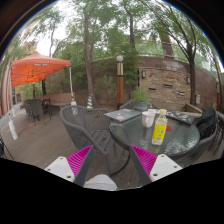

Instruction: Pour water

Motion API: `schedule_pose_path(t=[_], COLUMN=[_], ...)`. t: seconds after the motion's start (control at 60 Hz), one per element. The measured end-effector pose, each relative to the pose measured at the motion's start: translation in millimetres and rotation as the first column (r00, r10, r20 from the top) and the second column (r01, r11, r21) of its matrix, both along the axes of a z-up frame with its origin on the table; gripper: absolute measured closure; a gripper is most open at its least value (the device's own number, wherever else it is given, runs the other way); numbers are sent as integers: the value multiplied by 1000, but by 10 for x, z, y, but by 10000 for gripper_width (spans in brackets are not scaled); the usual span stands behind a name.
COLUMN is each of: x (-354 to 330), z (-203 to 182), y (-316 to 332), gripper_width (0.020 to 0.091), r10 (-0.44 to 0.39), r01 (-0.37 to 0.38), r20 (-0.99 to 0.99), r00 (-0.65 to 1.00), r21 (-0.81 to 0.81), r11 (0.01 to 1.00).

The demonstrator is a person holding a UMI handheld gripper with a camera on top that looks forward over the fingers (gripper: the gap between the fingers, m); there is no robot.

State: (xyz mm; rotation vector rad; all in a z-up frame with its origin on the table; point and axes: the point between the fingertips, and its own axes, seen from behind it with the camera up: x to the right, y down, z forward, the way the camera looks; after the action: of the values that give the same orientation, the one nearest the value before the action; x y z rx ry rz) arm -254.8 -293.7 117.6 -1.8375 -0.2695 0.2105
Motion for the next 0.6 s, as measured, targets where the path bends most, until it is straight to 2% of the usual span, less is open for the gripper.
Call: schedule_pose_path(t=[0.183, 0.333, 0.5, 0.6], x=[89, 461, 1011, 1320], z=[0, 60, 68, -57], y=[75, 323, 941, 1478], gripper_width=[296, 302, 300, 302], r10=[-10, -73, -195, -277], r01=[10, 74, 195, 270], r20=[-26, -17, -15, 44], r00=[1000, 997, 981, 960], r21=[-7, 56, 96, 128], r11=[1000, 996, 976, 954])
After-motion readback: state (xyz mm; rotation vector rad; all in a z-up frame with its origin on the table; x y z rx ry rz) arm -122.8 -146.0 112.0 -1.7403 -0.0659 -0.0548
